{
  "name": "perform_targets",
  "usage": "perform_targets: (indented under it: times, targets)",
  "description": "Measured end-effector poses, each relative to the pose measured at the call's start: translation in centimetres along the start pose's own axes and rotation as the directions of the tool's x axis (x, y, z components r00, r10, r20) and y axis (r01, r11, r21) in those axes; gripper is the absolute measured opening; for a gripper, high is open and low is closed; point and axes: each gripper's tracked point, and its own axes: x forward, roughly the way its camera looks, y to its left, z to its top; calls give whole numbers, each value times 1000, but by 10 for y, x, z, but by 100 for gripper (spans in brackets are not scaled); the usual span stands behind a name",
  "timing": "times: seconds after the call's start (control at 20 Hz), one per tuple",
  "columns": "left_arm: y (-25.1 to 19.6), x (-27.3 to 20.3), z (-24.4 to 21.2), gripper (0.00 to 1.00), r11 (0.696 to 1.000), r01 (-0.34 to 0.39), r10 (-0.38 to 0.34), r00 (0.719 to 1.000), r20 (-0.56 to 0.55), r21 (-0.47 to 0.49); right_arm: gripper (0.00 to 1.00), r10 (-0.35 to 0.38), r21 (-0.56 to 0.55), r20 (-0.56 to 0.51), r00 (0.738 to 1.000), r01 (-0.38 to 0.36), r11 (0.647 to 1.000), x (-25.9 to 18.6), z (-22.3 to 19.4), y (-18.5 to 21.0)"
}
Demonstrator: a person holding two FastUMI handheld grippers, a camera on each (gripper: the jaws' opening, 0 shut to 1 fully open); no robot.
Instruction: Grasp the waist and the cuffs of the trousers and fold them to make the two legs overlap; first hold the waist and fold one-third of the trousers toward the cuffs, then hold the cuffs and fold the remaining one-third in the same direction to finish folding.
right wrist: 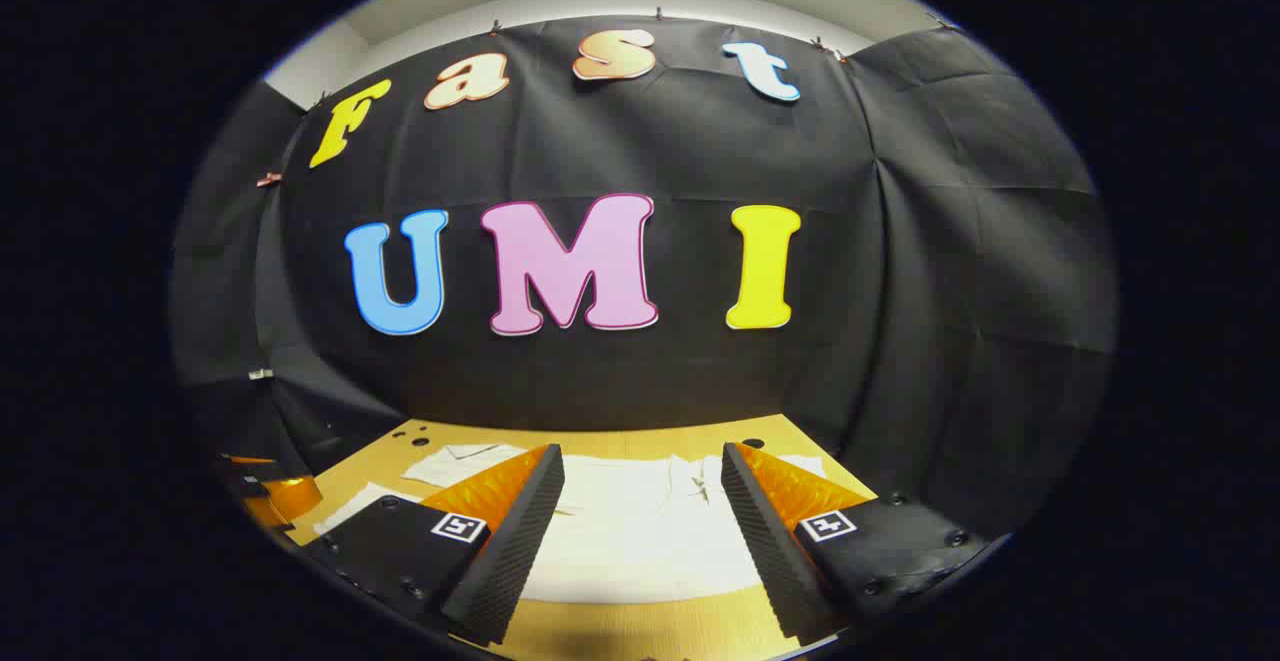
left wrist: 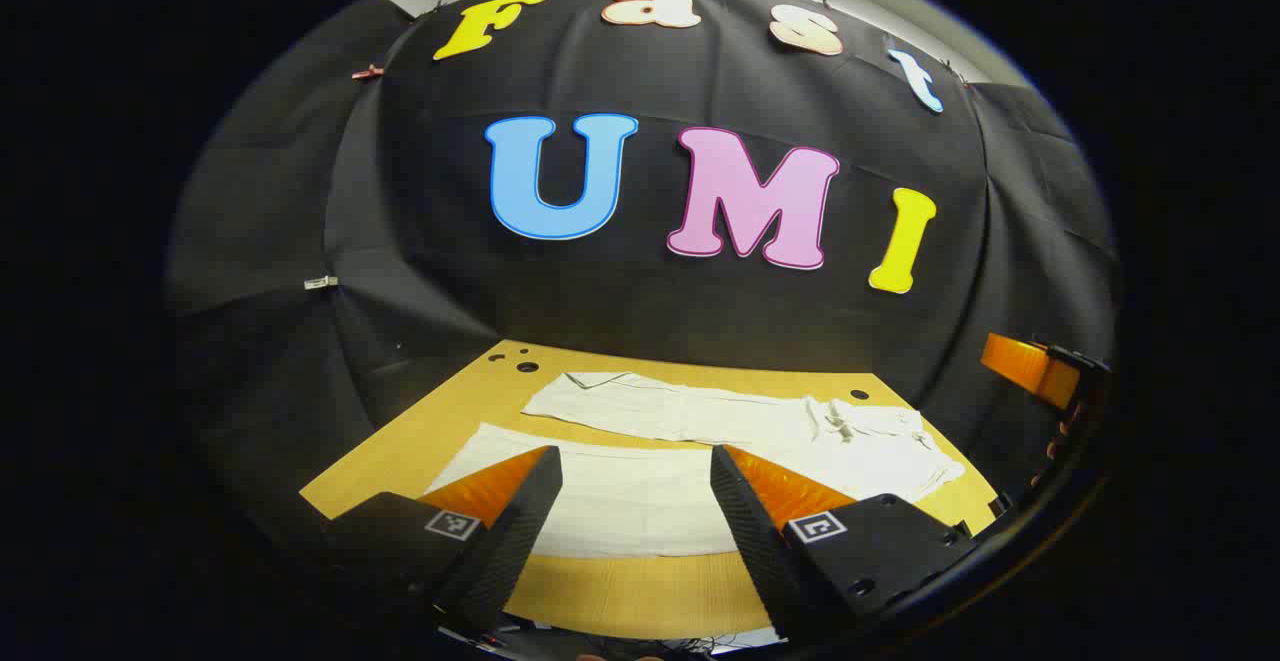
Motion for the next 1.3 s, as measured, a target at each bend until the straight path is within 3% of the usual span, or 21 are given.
perform_targets:
  times: [0.4, 0.65, 1.05, 1.3]
  targets:
    - [6, 22, 16, 96, 997, -16, 13, 999, 40, 81, 98, 18, -10, -41, 999, -19, 1000, 25, -17, -1]
    - [13, 40, -6, 96, 996, -81, 80, 996, -38, -34, 98, 40, -13, -46, 998, -40, 999, 50, -17, 0]
    - [-4, 75, 3, 96, 994, -107, 108, 994, -5, 29, 98, 85, -10, -80, 993, -86, 996, 99, -35, -8]
    - [-15, 85, -6, 96, 996, -66, 67, 998, -14, 63, 98, 80, -52, -99, 992, -86, 995, 114, -48, -18]
